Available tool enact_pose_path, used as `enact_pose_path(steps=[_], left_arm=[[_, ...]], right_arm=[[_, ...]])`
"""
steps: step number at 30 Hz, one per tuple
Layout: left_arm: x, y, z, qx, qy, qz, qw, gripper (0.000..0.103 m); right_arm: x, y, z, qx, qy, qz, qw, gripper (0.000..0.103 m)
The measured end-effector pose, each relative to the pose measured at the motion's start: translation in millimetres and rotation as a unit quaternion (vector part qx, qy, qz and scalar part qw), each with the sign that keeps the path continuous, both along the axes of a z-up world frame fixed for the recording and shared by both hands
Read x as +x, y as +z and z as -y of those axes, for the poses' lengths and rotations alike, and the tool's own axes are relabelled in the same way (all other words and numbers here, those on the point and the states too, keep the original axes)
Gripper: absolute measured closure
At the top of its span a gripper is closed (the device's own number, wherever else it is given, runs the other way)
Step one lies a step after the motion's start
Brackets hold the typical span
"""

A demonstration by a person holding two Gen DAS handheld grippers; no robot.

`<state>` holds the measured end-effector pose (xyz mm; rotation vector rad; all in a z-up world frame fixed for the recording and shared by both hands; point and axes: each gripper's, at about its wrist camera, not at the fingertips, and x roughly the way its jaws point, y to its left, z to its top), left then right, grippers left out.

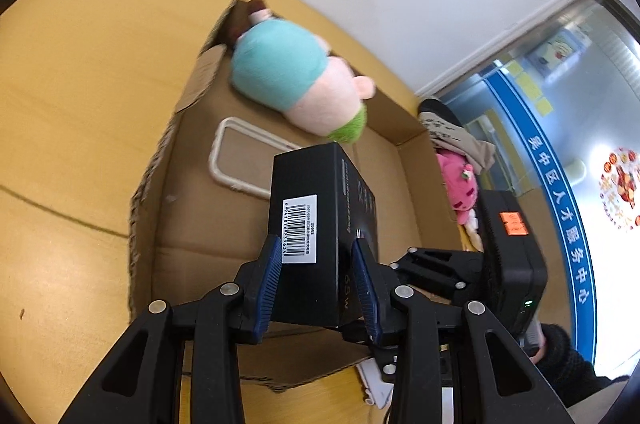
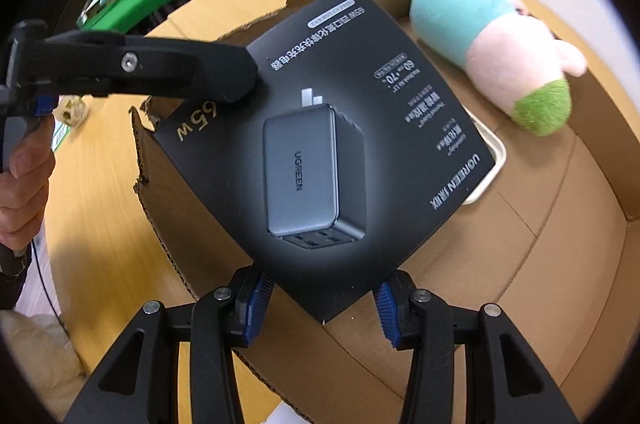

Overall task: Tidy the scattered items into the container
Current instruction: 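Lower the charger box with the right gripper into the cardboard box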

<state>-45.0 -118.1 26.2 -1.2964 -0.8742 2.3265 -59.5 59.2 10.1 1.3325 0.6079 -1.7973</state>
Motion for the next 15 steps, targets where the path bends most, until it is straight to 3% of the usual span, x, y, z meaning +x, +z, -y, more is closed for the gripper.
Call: enact_pose_path(steps=[5, 15], left_arm=[[-5.3, -14.7, 3.7, -0.012, 0.011, 0.039, 0.9991, 0.061], [-14.1, -28.2, -0.2, -0.057, 0.006, 0.066, 0.9962, 0.062]], right_arm=[[-6.6, -5.6, 18.5, 0.021, 0.029, 0.029, 0.999, 0.058], [-16.1, -23.9, 41.1, 0.021, 0.031, 0.077, 0.996, 0.058]])
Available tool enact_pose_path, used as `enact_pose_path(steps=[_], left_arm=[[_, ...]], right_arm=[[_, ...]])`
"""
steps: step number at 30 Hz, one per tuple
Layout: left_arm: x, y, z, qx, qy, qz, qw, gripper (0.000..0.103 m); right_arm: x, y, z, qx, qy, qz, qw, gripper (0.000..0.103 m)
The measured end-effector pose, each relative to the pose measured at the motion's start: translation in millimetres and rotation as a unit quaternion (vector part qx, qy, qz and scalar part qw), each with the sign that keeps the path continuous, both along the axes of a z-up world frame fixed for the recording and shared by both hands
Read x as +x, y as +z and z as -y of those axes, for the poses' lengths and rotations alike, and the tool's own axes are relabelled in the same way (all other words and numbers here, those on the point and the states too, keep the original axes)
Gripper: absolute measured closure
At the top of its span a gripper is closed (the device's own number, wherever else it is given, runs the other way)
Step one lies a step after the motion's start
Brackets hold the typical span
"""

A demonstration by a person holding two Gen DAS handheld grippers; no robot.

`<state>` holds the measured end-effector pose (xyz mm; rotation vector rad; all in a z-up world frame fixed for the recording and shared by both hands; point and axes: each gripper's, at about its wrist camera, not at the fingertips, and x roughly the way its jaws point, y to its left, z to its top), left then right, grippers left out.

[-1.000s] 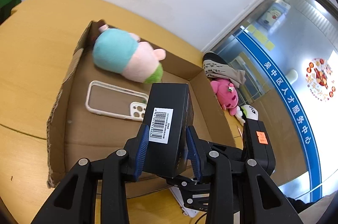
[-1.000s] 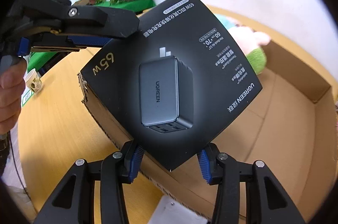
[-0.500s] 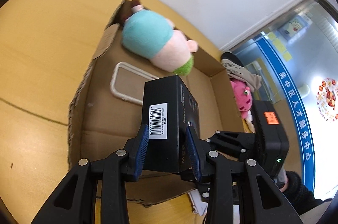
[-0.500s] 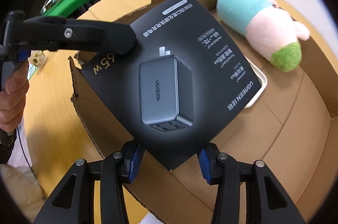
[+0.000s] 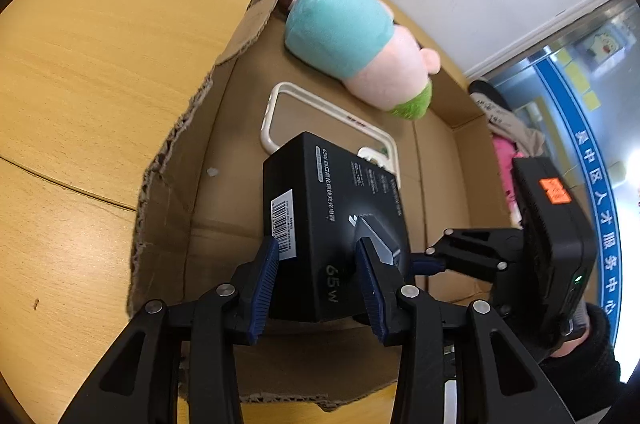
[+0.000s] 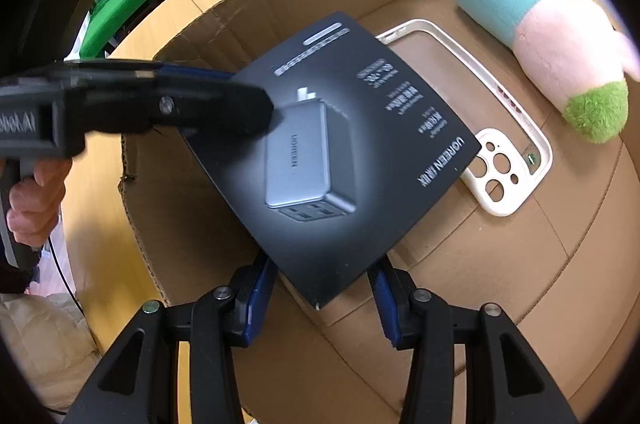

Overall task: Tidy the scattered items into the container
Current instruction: 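Lower the charger box with the right gripper into the cardboard box, then open the right gripper to release the charger box, then withdraw the right gripper toward the white power bank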

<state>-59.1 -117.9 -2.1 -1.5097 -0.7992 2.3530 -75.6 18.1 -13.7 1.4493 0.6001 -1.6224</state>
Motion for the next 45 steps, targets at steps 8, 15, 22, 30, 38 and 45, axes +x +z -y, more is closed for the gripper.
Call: enact_pose_path(steps=[8, 15, 22, 30, 38, 45], left_arm=[[11.9, 12.9, 1.9, -0.008, 0.000, -0.026, 0.9996, 0.060], [49.5, 69.2, -21.9, -0.163, 0.042, -0.150, 0.9744, 0.005], [64.6, 93.8, -58.1, -0.272, 0.046, -0.198, 0.9405, 0.001], [81.4, 103.9, -87.9, -0.271, 0.031, -0.210, 0.9390, 0.000], [99.8, 109.1, -108.0, -0.266, 0.017, -0.219, 0.9388, 0.000], [110.5, 93.5, -118.8, -0.240, -0.003, -0.202, 0.9495, 0.000]], right_arm=[[11.2, 10.5, -5.7, -0.027, -0.040, -0.017, 0.999, 0.044], [38.1, 51.3, -54.3, -0.115, -0.128, -0.088, 0.981, 0.019], [43.8, 63.1, -146.7, -0.147, -0.247, -0.158, 0.945, 0.001], [66.4, 73.8, -168.8, -0.130, -0.283, -0.192, 0.931, 0.001], [83.9, 82.5, -177.7, -0.138, -0.282, -0.209, 0.926, 0.001], [96.8, 67.7, -197.2, -0.143, -0.292, -0.186, 0.927, 0.001]])
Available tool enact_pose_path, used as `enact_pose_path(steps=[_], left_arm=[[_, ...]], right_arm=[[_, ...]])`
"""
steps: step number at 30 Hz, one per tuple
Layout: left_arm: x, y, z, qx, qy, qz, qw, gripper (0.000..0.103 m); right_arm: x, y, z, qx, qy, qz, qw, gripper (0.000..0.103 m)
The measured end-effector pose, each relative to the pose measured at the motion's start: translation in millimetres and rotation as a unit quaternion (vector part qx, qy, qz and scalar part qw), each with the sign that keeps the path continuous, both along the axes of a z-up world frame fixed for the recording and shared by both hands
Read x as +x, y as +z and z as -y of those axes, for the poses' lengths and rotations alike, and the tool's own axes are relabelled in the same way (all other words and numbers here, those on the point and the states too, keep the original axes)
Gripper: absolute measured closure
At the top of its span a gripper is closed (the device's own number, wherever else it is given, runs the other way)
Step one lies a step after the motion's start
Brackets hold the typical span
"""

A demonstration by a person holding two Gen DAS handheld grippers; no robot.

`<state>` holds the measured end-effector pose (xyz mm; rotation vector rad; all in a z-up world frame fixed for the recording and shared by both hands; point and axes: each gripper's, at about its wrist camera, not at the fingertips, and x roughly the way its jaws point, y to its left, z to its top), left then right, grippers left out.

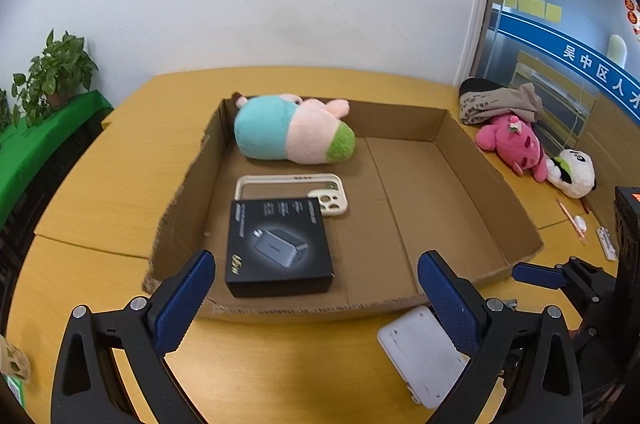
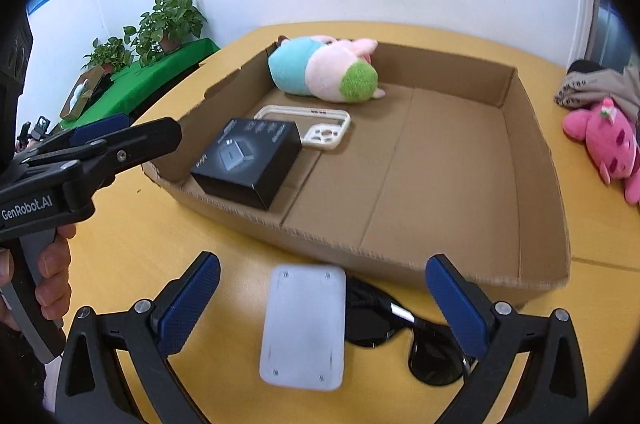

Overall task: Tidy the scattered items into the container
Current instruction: 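Withdraw the right gripper toward the white power bank, then grasp the white power bank with the right gripper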

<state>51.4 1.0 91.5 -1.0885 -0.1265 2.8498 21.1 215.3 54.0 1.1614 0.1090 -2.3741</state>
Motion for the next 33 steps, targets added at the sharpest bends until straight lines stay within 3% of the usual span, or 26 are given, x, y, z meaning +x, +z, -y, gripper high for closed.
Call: enact_pose_path(steps=[5, 9, 14, 17, 22, 26, 30, 33], left_arm=[[6.0, -18.6, -4.2, 0.035, -0.022, 0.030, 0.9987, 0.000], [6.1, -39.0, -4.5, 0.078, -0.050, 0.071, 0.9932, 0.001], [-4.1, -74.6, -2.2, 0.184, -0.086, 0.155, 0.9666, 0.001], [-8.7, -95.8, -5.8, 0.212, -0.091, 0.196, 0.9532, 0.002], [-13.5, -119.3, -8.9, 0.251, -0.089, 0.228, 0.9365, 0.004], [-16.7, -124.2, -14.1, 0.281, -0.100, 0.227, 0.9271, 0.006], [-20.1, -127.7, -18.2, 0.307, -0.106, 0.228, 0.9176, 0.020], [-22.7, -133.8, -26.4, 0.319, -0.120, 0.239, 0.9093, 0.040]], right_arm=[[12.3, -14.6, -9.3, -0.008, 0.006, 0.019, 1.000, 0.001], [26.0, -44.8, -15.9, -0.018, 0.020, 0.064, 0.998, 0.001], [36.1, -73.5, -18.4, -0.045, 0.036, 0.107, 0.993, 0.001], [37.0, -77.8, -19.0, -0.069, 0.042, 0.117, 0.990, 0.001], [32.2, -81.1, -17.1, -0.089, 0.044, 0.120, 0.988, 0.001], [27.9, -83.0, -12.9, -0.098, 0.049, 0.122, 0.986, 0.000], [27.9, -83.0, -6.7, -0.084, 0.064, 0.118, 0.987, 0.002], [33.0, -82.5, -0.9, -0.052, 0.071, 0.102, 0.991, 0.024]])
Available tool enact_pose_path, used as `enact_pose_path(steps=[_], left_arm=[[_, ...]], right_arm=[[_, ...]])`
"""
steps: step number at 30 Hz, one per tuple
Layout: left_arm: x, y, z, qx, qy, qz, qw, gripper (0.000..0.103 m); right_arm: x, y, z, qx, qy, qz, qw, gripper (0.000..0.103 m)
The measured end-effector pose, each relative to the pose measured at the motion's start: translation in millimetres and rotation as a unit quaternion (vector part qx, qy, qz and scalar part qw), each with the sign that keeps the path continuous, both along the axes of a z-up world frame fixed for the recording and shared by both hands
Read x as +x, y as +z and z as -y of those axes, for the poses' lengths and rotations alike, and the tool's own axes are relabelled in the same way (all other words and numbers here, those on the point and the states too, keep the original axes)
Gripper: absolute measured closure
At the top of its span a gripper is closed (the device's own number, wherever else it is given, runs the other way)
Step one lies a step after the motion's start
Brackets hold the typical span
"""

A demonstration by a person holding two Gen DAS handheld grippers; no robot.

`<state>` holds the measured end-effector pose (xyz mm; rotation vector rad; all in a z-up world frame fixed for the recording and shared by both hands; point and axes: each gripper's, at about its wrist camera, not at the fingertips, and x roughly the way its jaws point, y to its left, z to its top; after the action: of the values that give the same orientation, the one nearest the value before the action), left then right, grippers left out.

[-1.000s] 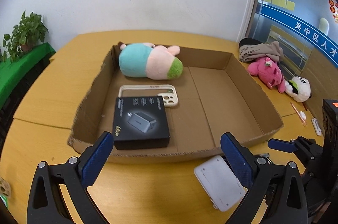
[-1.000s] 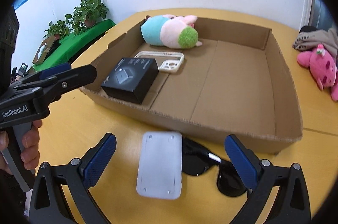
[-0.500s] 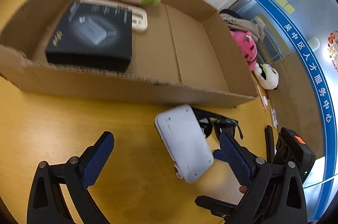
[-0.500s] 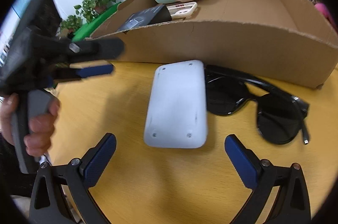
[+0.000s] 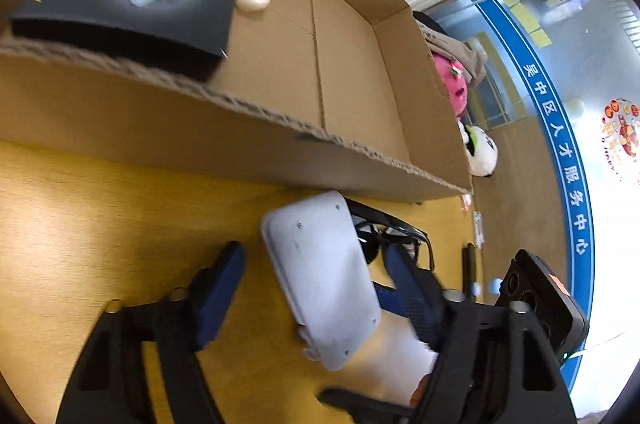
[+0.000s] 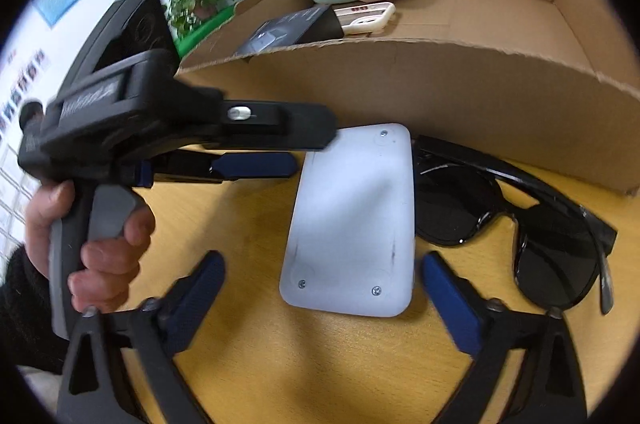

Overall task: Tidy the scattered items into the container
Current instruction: 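Grasp the white power bank with the right gripper, then lift the power bank with the right gripper over the cardboard box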

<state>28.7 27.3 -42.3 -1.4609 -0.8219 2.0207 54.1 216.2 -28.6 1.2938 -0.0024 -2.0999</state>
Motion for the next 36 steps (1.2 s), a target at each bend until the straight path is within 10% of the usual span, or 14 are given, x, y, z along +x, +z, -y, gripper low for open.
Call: enact_pose_path(steps=[4, 7, 12, 14, 36], left_arm=[[2.7, 0.7, -1.0, -0.006, 0.005, -0.007, 0.9999, 0.045], [3.3, -3.1, 5.4, -0.015, 0.013, 0.004, 0.9998, 0.071], [10.6, -4.2, 12.6, -0.013, 0.026, 0.005, 0.9996, 0.071], [13.7, 0.8, 17.5, -0.003, 0.034, -0.001, 0.9994, 0.072], [11.1, 119.7, 15.8, -0.062, 0.063, -0.132, 0.9874, 0.073]], right_arm=[[2.2, -0.1, -0.1, 0.014, -0.002, -0.010, 1.000, 0.037], [3.5, -0.2, -1.1, 0.015, -0.007, -0.014, 1.000, 0.038], [10.9, 1.5, -5.3, -0.001, -0.015, -0.020, 1.000, 0.043], [12.1, 4.6, -8.7, -0.010, -0.019, -0.021, 1.000, 0.060], [8.0, 78.2, -11.4, -0.071, -0.028, -0.107, 0.991, 0.071]])
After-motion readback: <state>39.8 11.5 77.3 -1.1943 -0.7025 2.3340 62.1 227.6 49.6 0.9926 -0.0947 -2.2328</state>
